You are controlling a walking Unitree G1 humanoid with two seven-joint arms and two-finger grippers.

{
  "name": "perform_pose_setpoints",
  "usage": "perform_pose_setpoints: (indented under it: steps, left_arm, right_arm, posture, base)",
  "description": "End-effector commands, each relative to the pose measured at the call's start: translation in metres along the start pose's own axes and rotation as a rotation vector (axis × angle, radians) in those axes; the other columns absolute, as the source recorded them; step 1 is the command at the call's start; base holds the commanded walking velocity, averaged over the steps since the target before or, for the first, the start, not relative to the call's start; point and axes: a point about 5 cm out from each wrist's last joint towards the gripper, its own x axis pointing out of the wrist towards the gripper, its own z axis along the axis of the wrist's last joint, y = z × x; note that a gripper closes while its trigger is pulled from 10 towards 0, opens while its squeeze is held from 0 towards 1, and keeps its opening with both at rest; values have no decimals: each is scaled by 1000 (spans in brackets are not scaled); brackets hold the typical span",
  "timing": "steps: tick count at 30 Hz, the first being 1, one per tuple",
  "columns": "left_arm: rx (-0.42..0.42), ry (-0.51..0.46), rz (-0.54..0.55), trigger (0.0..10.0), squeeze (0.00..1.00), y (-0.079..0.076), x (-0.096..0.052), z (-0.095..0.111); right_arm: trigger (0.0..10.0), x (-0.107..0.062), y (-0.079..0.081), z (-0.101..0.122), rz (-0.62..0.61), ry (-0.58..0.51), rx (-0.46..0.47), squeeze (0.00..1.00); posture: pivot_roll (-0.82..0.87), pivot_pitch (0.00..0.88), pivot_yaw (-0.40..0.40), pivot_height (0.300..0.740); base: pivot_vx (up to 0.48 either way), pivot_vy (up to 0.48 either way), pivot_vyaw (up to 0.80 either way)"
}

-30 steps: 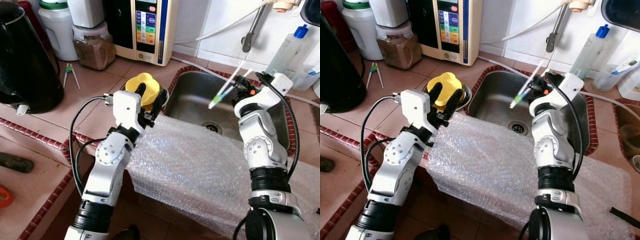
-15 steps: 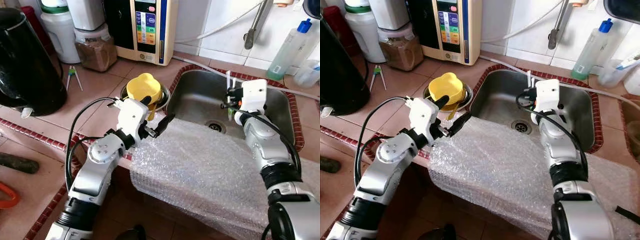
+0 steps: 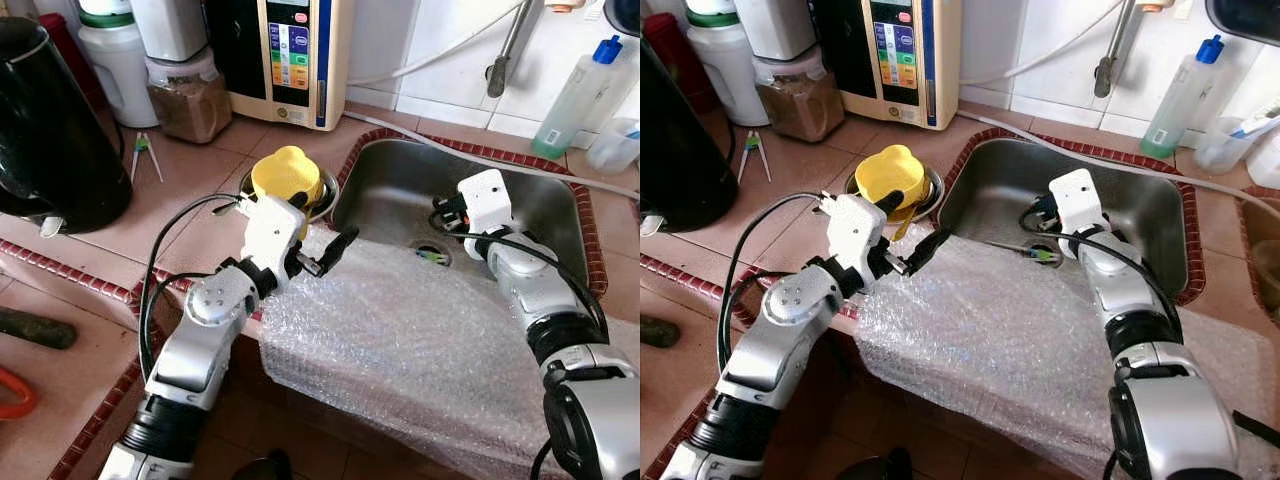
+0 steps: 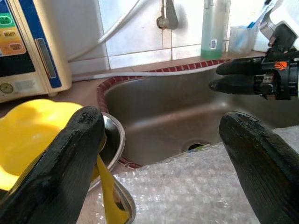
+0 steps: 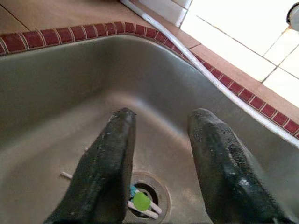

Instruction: Kitchen organization

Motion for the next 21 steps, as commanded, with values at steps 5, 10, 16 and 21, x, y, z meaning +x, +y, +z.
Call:
perform_pose_setpoints:
  steps: [5, 10, 16, 21]
  left_arm:
    - [-2, -31, 69, 10000, 0, 4, -3, 7]
    - [-7, -77, 188, 10000, 0, 13, -11, 17]
    - [9, -104, 329, 10000, 0, 27, -28, 22]
    - [6, -102, 378, 10000, 0, 31, -35, 23]
  right_arm:
    - [10000, 1, -1, 14, -5, -89, 108, 1000]
    - [10000, -5, 6, 33, -6, -237, 163, 1000]
    - [10000, -33, 1, 43, -125, -355, 167, 1000]
    - [10000, -59, -11, 35, -252, -343, 208, 1000]
  posture:
    - [-15, 134, 21, 740]
    - [-24, 131, 18, 740]
    - [-31, 124, 17, 740]
    - [-43, 111, 13, 740]
  base:
    - [0, 0, 0]
    - [0, 0, 0]
    - [0, 0, 0]
    - [0, 0, 0]
